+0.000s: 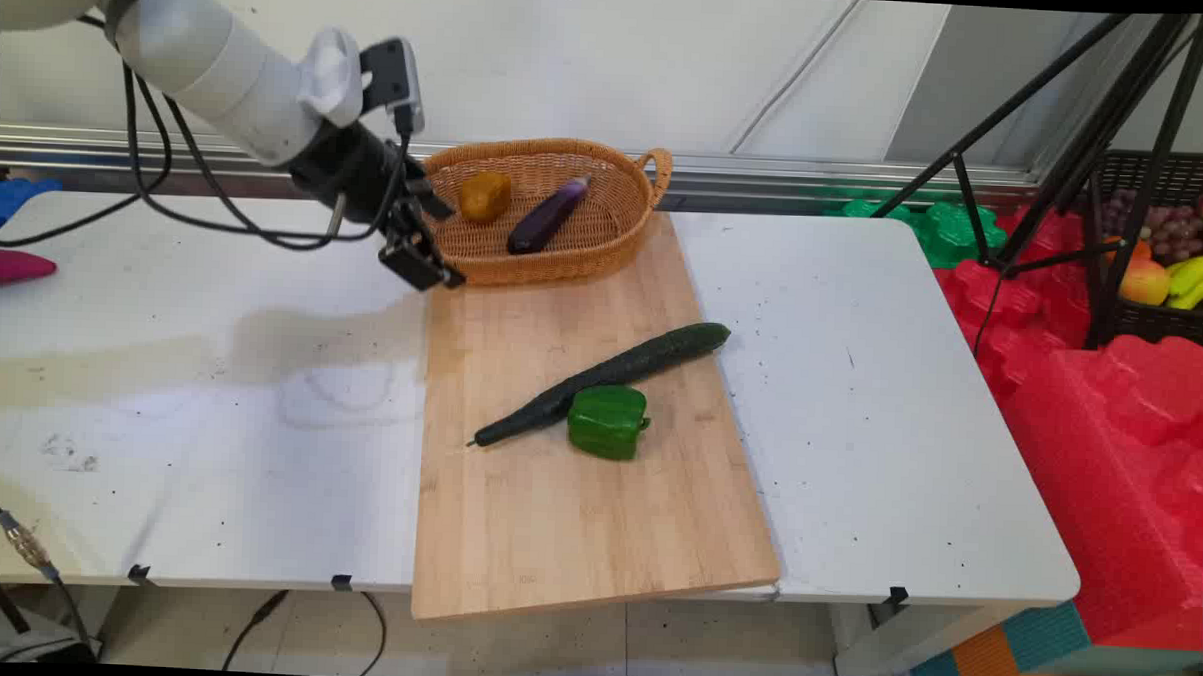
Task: Pick up the potato from the vegetable basket
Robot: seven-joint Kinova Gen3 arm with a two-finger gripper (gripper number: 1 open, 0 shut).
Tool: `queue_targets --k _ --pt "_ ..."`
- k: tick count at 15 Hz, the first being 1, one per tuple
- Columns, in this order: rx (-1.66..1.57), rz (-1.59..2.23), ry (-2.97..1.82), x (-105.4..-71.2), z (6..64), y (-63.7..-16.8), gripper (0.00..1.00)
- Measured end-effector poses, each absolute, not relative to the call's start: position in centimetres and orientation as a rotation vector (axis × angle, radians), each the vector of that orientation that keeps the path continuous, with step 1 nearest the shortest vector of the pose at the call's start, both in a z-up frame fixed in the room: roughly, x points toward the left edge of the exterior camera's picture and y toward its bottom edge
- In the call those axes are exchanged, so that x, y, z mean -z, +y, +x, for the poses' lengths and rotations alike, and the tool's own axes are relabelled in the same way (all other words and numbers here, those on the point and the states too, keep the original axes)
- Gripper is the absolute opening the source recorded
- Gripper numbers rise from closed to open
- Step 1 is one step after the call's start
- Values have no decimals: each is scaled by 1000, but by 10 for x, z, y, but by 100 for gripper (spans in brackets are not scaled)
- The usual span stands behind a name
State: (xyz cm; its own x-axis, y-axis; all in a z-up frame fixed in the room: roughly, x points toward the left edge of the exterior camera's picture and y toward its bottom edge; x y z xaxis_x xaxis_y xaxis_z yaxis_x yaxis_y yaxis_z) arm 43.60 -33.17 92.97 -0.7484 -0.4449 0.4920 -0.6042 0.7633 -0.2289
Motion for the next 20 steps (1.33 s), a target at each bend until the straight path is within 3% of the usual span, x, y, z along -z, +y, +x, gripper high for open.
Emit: queue_targets --k 6,11,20 --pt "-632 914 -2484 -954 439 -350 100" --pt "-717 1065 -2416 -964 441 -394 100" --pt "-807 1354 -2326 -937 466 -476 100"
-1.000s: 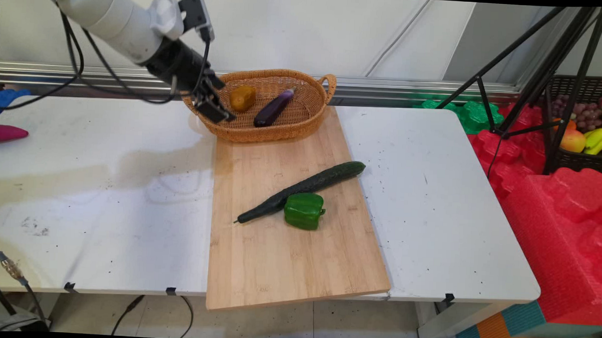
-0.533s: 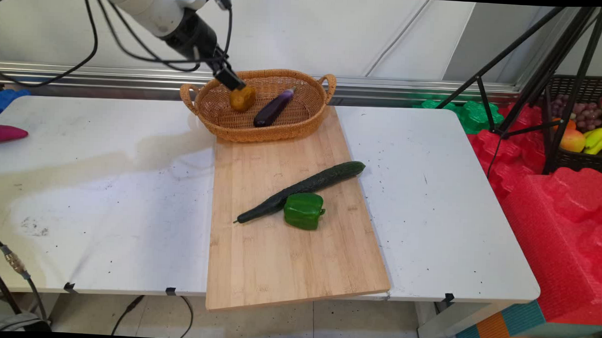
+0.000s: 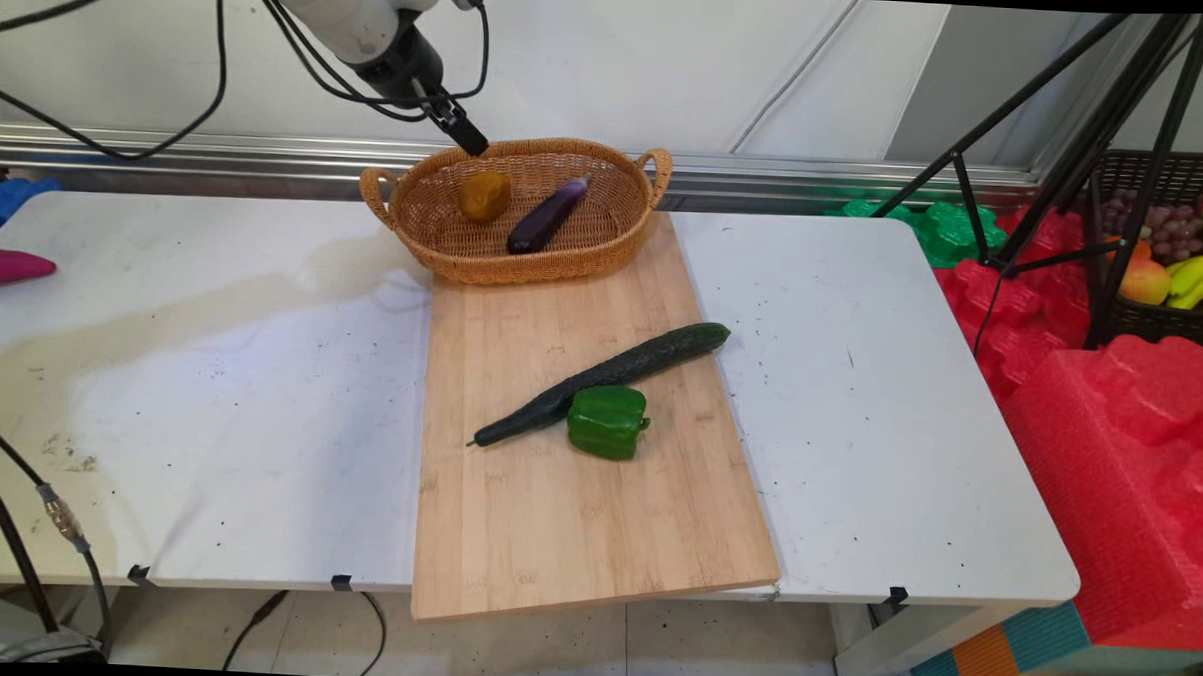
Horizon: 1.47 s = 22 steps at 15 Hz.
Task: Pick up the potato from the vegetable basket
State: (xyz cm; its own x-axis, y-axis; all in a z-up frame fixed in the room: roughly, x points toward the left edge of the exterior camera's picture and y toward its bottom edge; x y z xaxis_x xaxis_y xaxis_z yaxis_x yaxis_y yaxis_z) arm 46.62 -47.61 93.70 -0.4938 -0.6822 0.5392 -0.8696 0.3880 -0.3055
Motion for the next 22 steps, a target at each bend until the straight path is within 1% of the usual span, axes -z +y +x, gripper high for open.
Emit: queue_targets --k 2,6,10,18,21,22 --pt "-796 1394 -2324 -925 471 -488 100" --pt "-727 1467 -2325 -890 473 -516 100" --pt "-663 1506 -2309 -864 471 -533 100" --pt "-600 1611 -2266 -824 473 -550 100" --pt "-592 1630 -2245 -816 473 -552 100" --pt "-590 1633 -2236 -814 472 -552 0"
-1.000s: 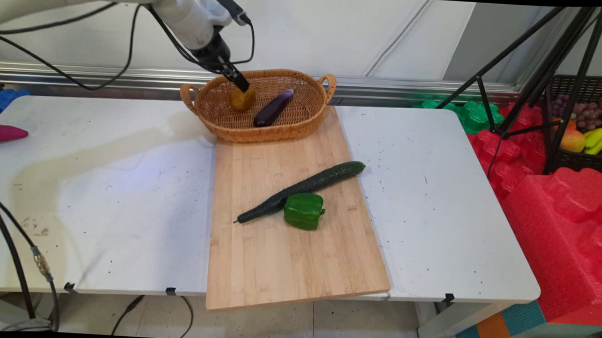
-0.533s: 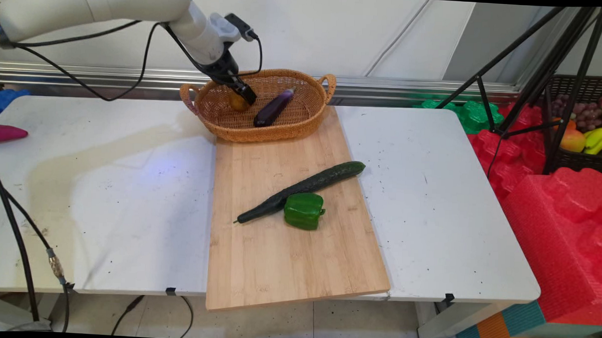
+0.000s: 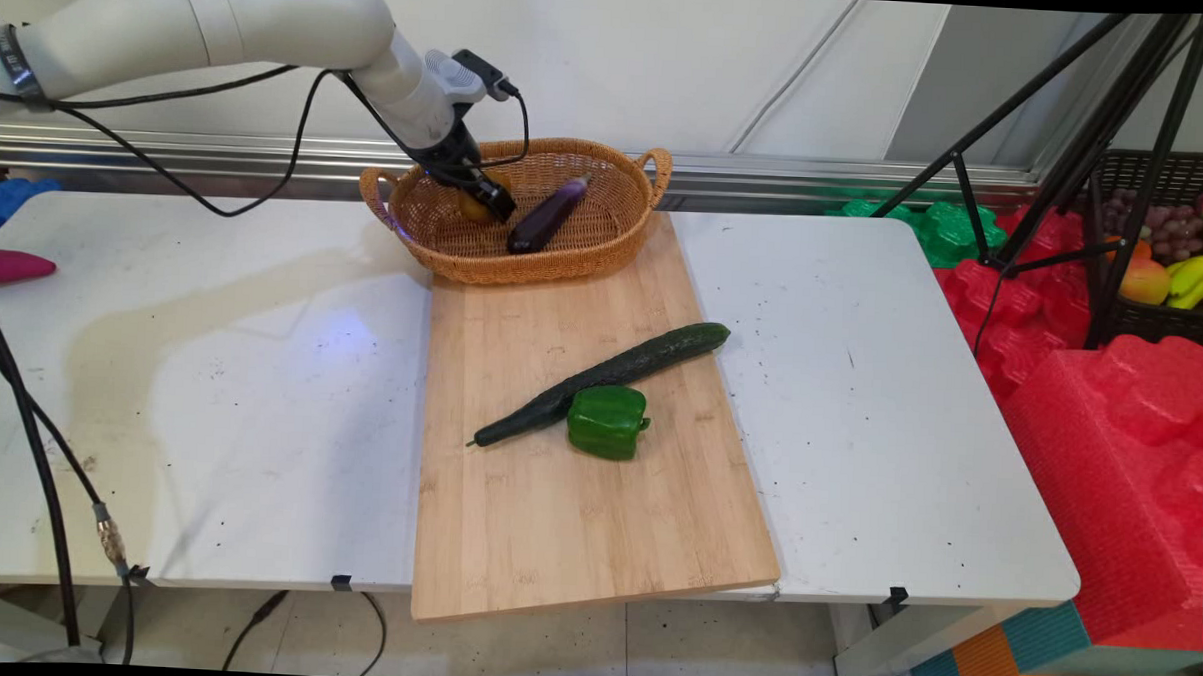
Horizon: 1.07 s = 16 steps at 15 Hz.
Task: Pick up the potato from the vegetable basket, then place the picked object on the cutting board
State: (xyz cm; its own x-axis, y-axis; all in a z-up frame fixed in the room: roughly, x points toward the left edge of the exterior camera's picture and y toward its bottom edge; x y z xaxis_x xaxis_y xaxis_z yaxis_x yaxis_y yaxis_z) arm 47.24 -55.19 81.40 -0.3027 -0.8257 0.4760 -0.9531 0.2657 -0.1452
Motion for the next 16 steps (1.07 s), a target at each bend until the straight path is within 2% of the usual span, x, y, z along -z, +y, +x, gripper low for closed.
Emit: queue_targets --k 5,8,12,16 --pt "-608 1646 -2174 -813 470 -549 0" --pt "-662 1652 -2102 -825 469 -539 0" --pt "-744 1608 -2067 -857 462 -520 0" --pt "-813 1516 -2080 -903 449 -486 0"
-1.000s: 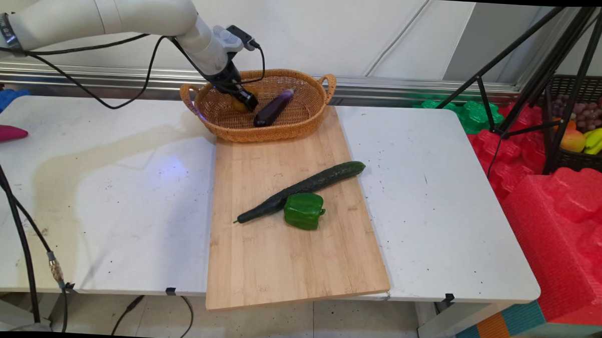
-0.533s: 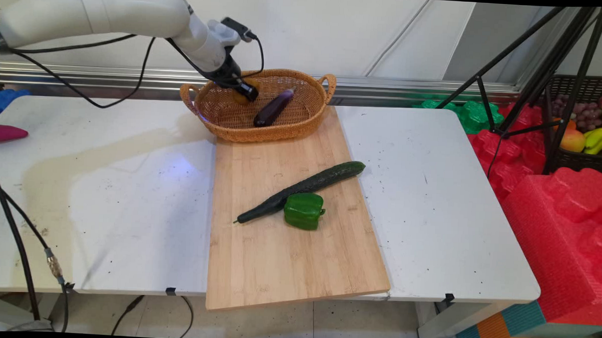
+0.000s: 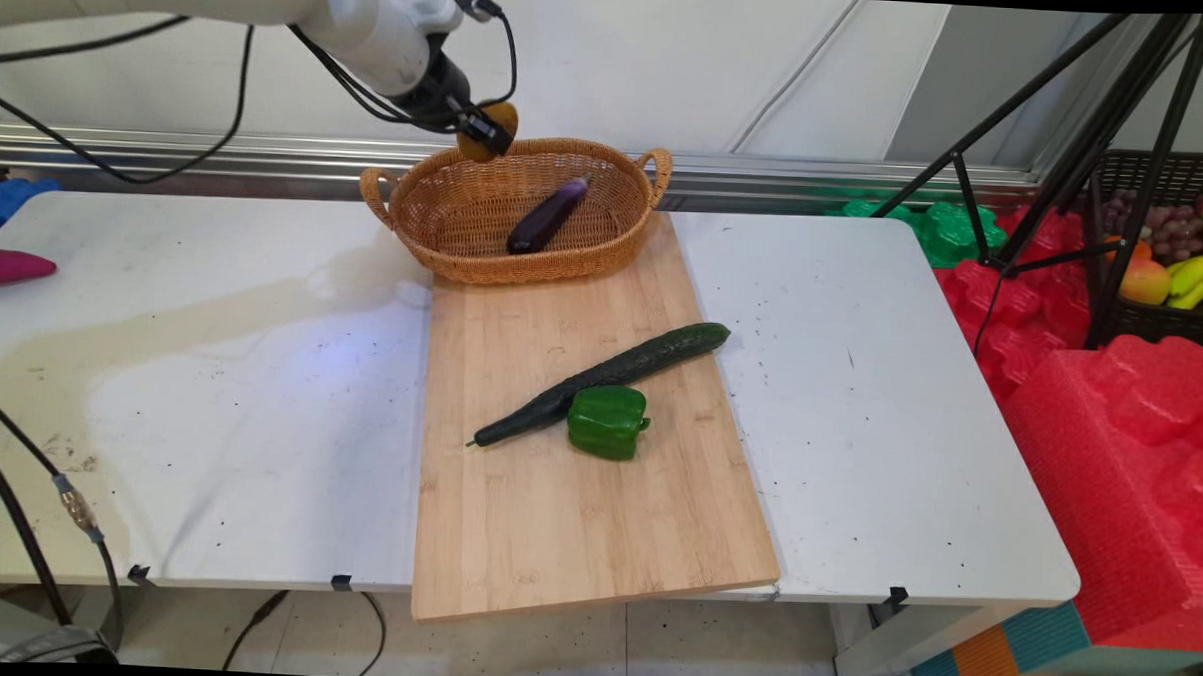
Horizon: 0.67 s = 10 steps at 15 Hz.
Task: Place the picked object on the cutting board
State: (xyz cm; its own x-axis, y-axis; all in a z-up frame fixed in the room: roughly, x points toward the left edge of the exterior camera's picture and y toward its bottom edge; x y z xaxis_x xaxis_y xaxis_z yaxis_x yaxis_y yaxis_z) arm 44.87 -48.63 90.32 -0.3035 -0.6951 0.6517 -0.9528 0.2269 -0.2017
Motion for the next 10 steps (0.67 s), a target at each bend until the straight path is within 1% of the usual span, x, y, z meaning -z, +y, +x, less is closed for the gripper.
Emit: queue_targets --k 3,6,10 --pt "-819 1439 -2118 -924 440 -466 0" --pt "-802 1302 -2201 -947 428 -434 0" --pt "-760 1182 -2294 -961 418 -402 0"
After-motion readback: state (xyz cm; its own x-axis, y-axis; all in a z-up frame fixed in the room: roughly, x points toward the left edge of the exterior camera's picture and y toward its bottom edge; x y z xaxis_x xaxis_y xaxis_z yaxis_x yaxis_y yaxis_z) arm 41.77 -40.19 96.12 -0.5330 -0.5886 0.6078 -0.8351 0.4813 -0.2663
